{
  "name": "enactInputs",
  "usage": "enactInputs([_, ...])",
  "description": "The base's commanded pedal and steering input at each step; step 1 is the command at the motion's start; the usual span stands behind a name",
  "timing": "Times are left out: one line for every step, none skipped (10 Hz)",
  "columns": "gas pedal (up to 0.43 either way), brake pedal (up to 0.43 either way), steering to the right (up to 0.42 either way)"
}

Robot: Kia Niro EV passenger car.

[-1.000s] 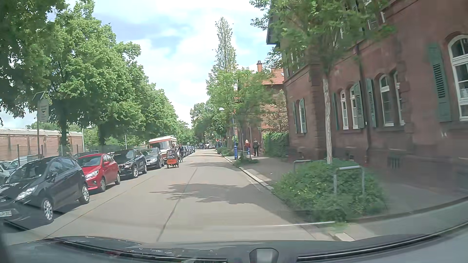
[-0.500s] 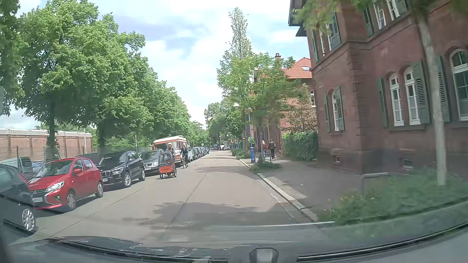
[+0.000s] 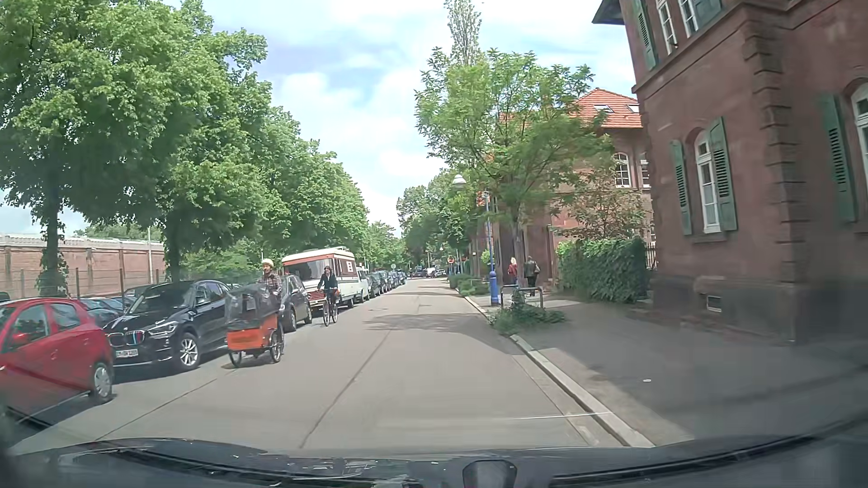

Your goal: Follow the waypoints while adhering to traffic rules and regulations

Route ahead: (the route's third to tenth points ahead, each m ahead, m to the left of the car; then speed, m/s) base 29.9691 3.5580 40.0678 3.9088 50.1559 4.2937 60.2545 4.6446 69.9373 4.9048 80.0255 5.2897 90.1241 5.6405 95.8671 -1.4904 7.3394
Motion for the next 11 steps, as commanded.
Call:
enactInputs([0.098, 0.0, -0.038])
enactInputs([0.098, 0.0, -0.036])
enactInputs([0.098, 0.0, -0.033])
enactInputs([0.098, 0.0, -0.028])
enactInputs([0.098, 0.0, -0.023])
enactInputs([0.098, 0.0, -0.019])
enactInputs([0.098, 0.0, -0.014])
enactInputs([0.079, 0.0, -0.006])
enactInputs([0.059, 0.0, 0.0])
enactInputs([0.028, 0.0, 0.002])
enactInputs([0.02, 0.0, 0.003])
